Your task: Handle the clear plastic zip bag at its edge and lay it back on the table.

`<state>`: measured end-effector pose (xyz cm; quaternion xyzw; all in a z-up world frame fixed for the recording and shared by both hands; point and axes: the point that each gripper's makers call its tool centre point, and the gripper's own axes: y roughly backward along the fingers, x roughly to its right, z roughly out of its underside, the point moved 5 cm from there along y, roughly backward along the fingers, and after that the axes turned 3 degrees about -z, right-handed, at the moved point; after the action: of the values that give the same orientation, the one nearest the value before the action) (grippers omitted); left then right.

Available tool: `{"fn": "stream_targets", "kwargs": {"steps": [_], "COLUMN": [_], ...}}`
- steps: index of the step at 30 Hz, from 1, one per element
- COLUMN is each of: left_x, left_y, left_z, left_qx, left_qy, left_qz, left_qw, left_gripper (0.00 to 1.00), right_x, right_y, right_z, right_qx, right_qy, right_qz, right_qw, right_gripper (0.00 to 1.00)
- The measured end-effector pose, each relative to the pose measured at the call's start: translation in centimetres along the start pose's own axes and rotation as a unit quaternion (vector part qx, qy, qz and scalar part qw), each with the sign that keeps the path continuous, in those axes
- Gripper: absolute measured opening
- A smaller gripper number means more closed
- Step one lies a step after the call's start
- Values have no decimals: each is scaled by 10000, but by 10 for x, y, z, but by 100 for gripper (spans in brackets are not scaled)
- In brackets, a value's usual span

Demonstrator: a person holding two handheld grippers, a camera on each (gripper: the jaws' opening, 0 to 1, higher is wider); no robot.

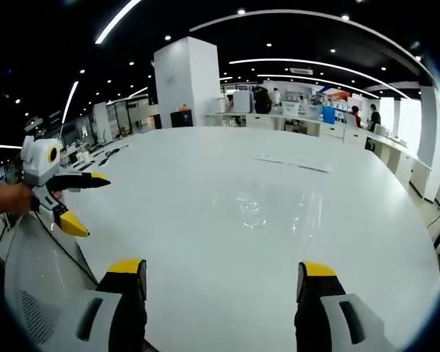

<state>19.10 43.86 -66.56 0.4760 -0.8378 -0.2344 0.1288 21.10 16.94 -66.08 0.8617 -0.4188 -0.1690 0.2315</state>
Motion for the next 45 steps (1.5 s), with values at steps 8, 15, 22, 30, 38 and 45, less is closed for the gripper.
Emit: {"fn": "stream_targets", "kwargs": {"steps": [8, 15, 22, 30, 38, 45], "left_x": [2, 2, 4, 1, 1, 0], "left_y": [0, 1, 3, 4, 3, 3], "left_z": [-1, 0, 4, 6, 7, 8], "left_qx": [-7, 19, -18, 6, 16, 18], "left_qy": [-14, 61, 48, 110, 122, 166], "left_qz": [43, 49, 71, 35, 29, 17], "left_qw": [10000, 10000, 10000, 9999, 9999, 9999], "left_gripper": [98, 98, 98, 98, 98, 97], "right_x": [4, 5, 3, 5, 3, 2], "right_y": [-14, -32, -49, -60, -71, -84], "right_z": [-7, -12, -19, -26, -31, -34], "right_qx": [-48, -155, -201, -243, -301, -262], "right_qy": [213, 374, 515, 621, 636, 403], "right_qz": [-86, -218, -322, -382, -448, -504], "right_qw": [9997, 9989, 9980, 9970, 9965, 9976], "right_gripper": [82, 82, 82, 82, 79, 78]}}
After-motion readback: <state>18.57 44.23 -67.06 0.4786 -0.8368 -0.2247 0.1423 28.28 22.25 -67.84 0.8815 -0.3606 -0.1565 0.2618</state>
